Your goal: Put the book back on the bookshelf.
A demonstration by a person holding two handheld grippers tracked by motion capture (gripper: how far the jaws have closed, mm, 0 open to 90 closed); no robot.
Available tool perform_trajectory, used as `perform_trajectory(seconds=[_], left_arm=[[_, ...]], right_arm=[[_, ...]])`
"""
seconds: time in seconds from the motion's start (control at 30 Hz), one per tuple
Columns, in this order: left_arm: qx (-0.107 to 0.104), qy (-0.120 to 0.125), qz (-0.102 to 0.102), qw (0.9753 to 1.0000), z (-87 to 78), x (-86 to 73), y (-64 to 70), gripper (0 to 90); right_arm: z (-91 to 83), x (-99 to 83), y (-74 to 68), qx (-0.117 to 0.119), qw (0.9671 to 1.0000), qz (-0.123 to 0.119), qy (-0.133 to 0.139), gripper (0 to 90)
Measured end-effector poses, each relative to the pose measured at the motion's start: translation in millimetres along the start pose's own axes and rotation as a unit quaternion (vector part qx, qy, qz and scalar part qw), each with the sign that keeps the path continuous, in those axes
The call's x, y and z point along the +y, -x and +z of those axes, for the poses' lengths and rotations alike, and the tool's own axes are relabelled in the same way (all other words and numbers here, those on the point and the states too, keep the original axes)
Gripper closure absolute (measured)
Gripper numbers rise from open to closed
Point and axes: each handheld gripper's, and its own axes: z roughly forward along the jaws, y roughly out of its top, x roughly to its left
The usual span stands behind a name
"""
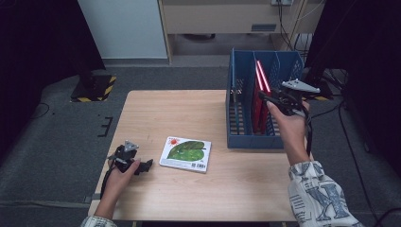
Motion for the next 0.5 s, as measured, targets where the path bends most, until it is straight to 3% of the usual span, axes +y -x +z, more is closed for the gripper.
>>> perform_trajectory(seconds=[0.3,0.5], left_arm=[[-0.006,-0.001,0.006,1.0,0.1,0.9,0.2,0.0],[-0.007,0.001,0.008,0.9999,0.4,2.2,1.2,1.4]], right_arm=[[-8.8,-9.7,-14.5,0.012,0.9997,-0.02,0.012,12.7],[-23.5,-21.5,-22.7,0.023,0.9991,-0.03,0.02,7.9]])
